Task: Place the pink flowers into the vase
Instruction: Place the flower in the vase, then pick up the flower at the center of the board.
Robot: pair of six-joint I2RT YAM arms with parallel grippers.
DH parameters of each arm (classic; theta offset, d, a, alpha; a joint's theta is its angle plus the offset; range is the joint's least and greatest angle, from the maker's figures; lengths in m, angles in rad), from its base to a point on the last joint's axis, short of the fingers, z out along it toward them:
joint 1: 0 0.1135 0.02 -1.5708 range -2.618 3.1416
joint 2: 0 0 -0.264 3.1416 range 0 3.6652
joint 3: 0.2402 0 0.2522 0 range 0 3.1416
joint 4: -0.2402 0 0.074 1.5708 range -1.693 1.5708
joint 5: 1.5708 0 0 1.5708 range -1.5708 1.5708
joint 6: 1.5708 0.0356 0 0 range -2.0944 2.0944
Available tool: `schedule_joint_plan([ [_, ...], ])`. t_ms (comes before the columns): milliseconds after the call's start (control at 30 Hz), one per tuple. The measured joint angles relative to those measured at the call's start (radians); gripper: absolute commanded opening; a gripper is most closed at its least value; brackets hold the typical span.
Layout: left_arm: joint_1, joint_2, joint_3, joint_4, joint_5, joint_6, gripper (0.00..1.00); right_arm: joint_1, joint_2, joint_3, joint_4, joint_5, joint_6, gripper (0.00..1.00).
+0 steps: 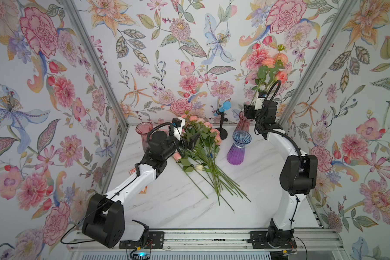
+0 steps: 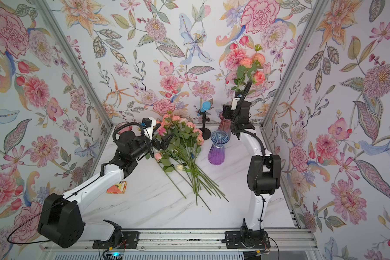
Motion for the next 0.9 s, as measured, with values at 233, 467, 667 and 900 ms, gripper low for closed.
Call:
schedule_joint_plan([
  [233,0.0,0.011,-0.018,0.01,-0.005,-0.016,1.0,0.004,-0.106,-0.07,0.003,0.0,-0.003,0.99],
  [467,0.0,0.048,-0.014,-0.01,-0.063,-0.099,1.0,0.029,-0.258,-0.207,-0.011,-0.001,0.01,0.99],
  [667,0.0,0.037,-0.018,-0.095,-0.132,-0.2,1.0,0.08,-0.4,-0.303,-0.047,-0.02,0.018,0.99],
  [900,0.019,-0.011,-0.061,-0.242,-0.215,-0.313,0.98,0.23,-0.513,-0.407,-0.074,-0.026,0.018,1.0],
])
